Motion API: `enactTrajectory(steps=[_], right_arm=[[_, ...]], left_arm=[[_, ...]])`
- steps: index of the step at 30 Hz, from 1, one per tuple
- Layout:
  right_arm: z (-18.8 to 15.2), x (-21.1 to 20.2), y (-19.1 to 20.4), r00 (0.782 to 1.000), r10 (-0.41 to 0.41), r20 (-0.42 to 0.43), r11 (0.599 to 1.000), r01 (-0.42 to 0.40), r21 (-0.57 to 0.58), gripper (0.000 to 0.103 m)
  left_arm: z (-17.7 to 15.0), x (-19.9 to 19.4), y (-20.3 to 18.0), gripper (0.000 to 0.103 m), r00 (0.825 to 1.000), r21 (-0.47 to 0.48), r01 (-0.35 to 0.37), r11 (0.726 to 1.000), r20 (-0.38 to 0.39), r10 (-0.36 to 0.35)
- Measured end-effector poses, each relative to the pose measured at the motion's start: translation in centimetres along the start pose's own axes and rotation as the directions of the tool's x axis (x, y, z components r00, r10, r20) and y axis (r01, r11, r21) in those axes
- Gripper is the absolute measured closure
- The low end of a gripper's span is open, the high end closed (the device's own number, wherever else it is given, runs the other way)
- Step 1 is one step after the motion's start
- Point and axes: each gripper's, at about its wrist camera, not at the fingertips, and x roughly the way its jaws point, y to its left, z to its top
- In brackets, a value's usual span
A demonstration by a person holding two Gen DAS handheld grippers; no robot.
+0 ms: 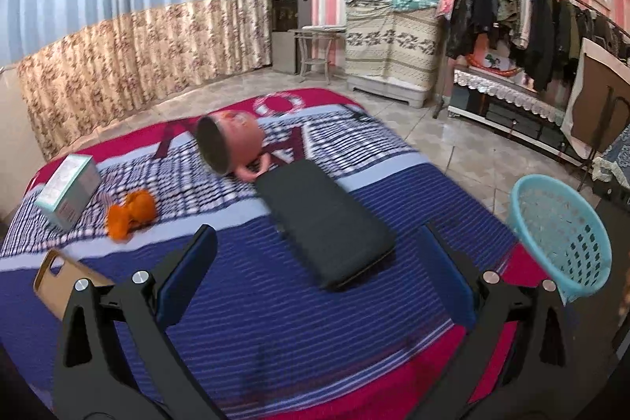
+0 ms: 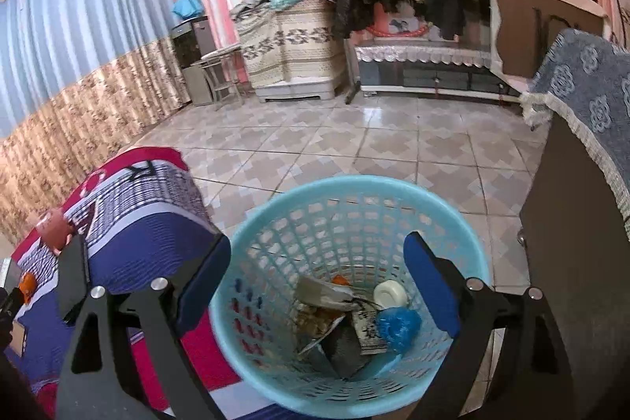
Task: Collect trash
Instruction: 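Move both open tools back over the bed toward the orange items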
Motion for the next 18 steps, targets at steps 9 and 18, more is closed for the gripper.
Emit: enactTrajectory(steps=[9,18], right_arm=[[-0.9,-0.8,6.4,0.996,0.084,-0.006,0.988,-0.084,-0.128,0.015],[-2.7,-1.2,11.0,0.981,0.187,-0.053,0.966,-0.193,-0.169,0.015]], left_arm=[[-2.3,-0.6,5.4,0.006,0.997,-0.061,-0.067,0.996,-0.048,0.064],[-3.3,-1.2,10.5,0.006,0.990,-0.129,-0.131,0.983,-0.060,0.124]])
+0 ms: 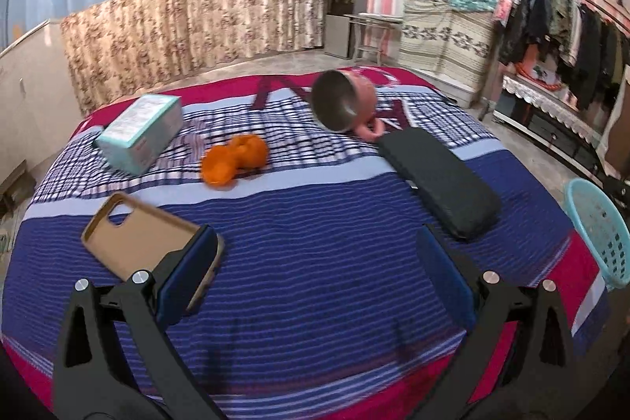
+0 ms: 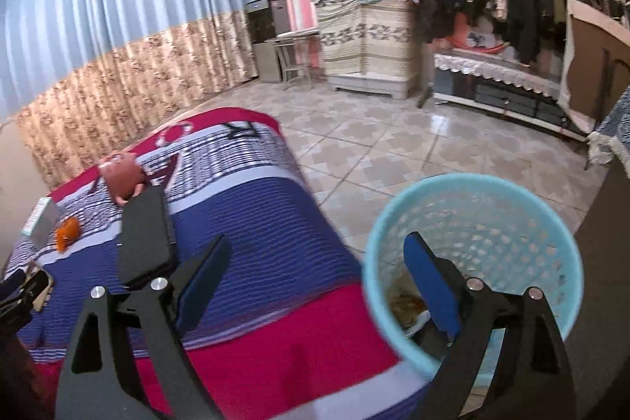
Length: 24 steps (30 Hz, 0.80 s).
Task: Collect trash
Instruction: 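Move both open tools back over the bed toward the orange items, then grasp the orange round lid with the left gripper while the right grasps an orange fruit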
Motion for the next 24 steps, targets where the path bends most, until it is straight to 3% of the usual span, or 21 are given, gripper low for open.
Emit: enactTrajectory(steps=[7,16,20,24], right_arm=[[-0.9,0.9,3.5,0.999,0.040,-0.016,0.998,-0.041,-0.045,0.015],[-1.4,2.5,7.1,0.996,0.073,-0.048,0.992,-0.078,-0.098,0.015],[-1.5,2.6,8.4,0.994,0.091,-0.058,0.988,-0.097,-0.122,0.015],[-1.8,2.7,9.3,0.995,0.084,-0.058,0.982,-0.093,-0.164,0.015]], left_arm=[[0.3,0.4,3.9,0.006,0.999,-0.038,-0.053,0.998,0.011,0.054],[2.4,3.8,8.6,0.006,0.987,-0.076,-0.163,0.984,-0.019,0.162],[3.8,6.5,9.5,0.007,0.988,-0.068,-0.142,0.988,-0.073,0.137],[4.8,9.5,9.8,0.017,0.987,-0.073,-0.103,0.992,-0.133,0.092]])
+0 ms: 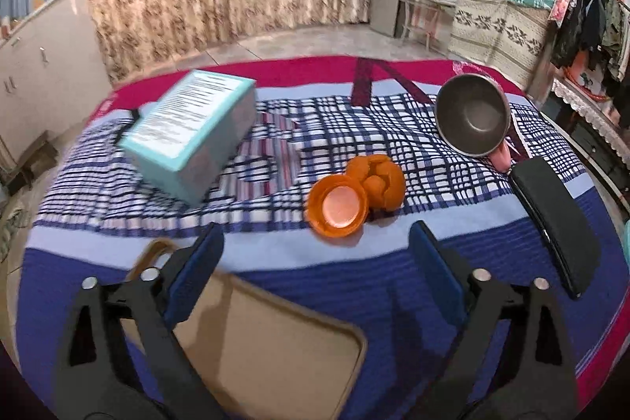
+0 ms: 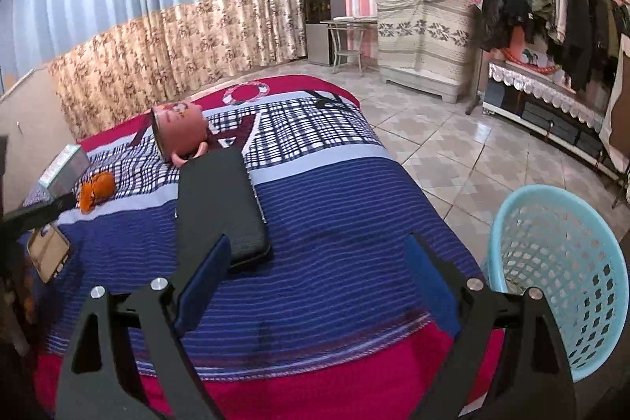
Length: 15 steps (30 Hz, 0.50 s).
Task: Collect trash
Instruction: 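Grasp the orange round lid with the left gripper while the right grasps an orange fruit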
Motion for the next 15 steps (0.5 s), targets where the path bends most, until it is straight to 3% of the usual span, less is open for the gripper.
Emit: enactTrajectory(steps=[4,8,11,15], right_arm=[[0.1,0.2,0.4,1.000,-0.002,-0.005,1.000,0.002,-0.019,0.015],[0.2,0.6,0.5,1.000,0.005,-0.016,1.000,-0.005,-0.017,0.015],[0.1,1.2,1.2,1.000,0.002,-0.024,1.000,-0.002,-0.027,0.015],[-0.3,1.5,2.2,1.000,-0.001,-0.030,0.998,0.000,-0.058,0.015]], left_arm=[[0.4,2.9,-0.6,0.042,0.993,0.022,0.065,0.998,-0.097,-0.063],[0.5,3.8,-1.2,0.044,0.994,0.058,0.061,0.996,-0.089,-0.055],[0.7,3.8,-1.2,0.064,0.993,0.055,0.092,0.994,-0.082,-0.087],[0.4,3.1,-0.8,0.064,0.994,0.052,0.098,0.994,-0.062,-0.095]])
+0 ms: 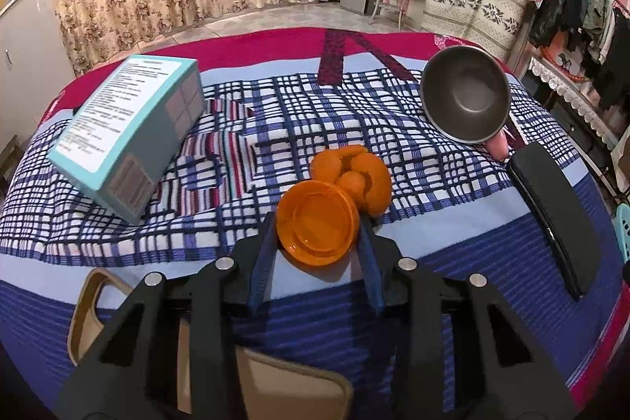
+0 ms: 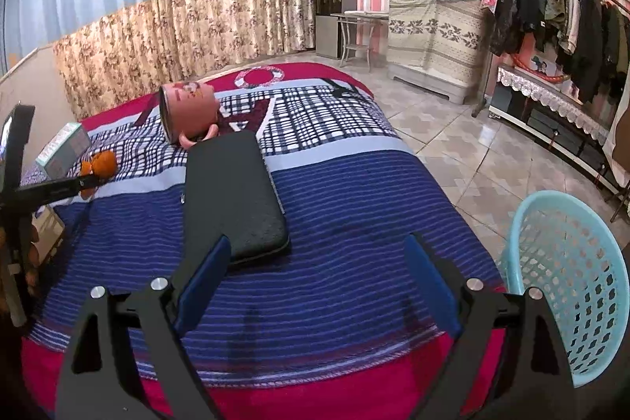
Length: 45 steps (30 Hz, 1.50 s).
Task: Collect trash
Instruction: 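Grasp the orange round lid with the left gripper while the right grasps an orange fruit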
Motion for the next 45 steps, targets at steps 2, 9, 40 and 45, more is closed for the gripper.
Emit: enactTrajectory(steps=[2,9,40,45], right_arm=[[-0.2,0.0,0.5,1.000,0.002,-0.004,1.000,-0.002,-0.015,0.015],[-0.2,-0.8,2.8,0.999,0.048,0.022,0.998,-0.047,-0.050,0.015],[5.5,11.1,22.7,0.938,0.314,-0.146,0.912,-0.340,-0.227,0.015],[5.3,12.6,24.2,0.923,0.328,-0.201,0.898,-0.371,-0.238,0.040]], left_arm=[[-0.4,-1.2,0.2,0.064,0.999,0.009,-0.033,0.999,0.036,0.033],[-4.1,-6.0,3.8,0.064,0.975,-0.036,-0.176,0.984,0.132,0.179],[-4.8,-5.5,8.7,0.064,0.968,-0.240,-0.170,0.956,0.139,0.207],[-4.7,-5.2,8.6,0.064,0.967,-0.234,-0.182,0.955,0.132,0.217]])
